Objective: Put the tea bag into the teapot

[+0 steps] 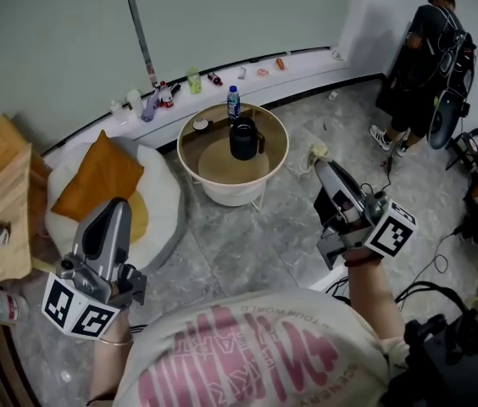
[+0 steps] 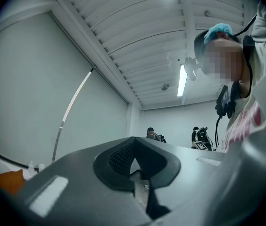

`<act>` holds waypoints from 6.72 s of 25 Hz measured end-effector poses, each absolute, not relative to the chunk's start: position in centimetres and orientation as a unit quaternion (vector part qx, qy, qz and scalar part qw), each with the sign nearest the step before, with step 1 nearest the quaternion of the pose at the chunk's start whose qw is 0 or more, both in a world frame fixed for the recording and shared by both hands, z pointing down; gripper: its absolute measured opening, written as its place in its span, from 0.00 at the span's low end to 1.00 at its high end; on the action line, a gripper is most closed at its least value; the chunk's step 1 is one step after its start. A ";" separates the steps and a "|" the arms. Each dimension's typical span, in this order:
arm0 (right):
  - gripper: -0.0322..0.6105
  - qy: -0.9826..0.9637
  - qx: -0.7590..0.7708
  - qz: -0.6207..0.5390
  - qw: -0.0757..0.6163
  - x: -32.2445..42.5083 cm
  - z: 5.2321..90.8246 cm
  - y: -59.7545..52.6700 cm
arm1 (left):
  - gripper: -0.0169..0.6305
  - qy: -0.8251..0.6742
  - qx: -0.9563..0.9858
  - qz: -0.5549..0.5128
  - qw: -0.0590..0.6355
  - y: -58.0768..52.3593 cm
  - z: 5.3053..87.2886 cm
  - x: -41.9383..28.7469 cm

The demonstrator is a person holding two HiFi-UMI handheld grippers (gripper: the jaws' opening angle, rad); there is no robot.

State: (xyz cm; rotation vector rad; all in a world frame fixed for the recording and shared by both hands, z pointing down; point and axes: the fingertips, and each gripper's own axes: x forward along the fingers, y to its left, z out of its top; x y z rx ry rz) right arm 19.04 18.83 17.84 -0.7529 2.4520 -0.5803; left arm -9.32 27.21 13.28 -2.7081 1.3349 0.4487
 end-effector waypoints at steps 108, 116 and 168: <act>0.08 0.756 -0.449 -0.436 0.192 7.4 33.6 -24.7 | 0.05 0.341 -0.928 0.044 -0.141 -18.6 28.5 -22.3; 0.08 0.759 -0.452 -0.451 0.126 9.5 37.2 -27.5 | 0.05 0.369 -0.916 0.046 -0.152 -20.9 29.7 -20.4; 0.08 0.794 -0.071 -0.094 -0.596 8.1 65.0 -32.1 | 0.05 0.551 -0.800 -0.023 -0.236 -26.8 34.2 -14.2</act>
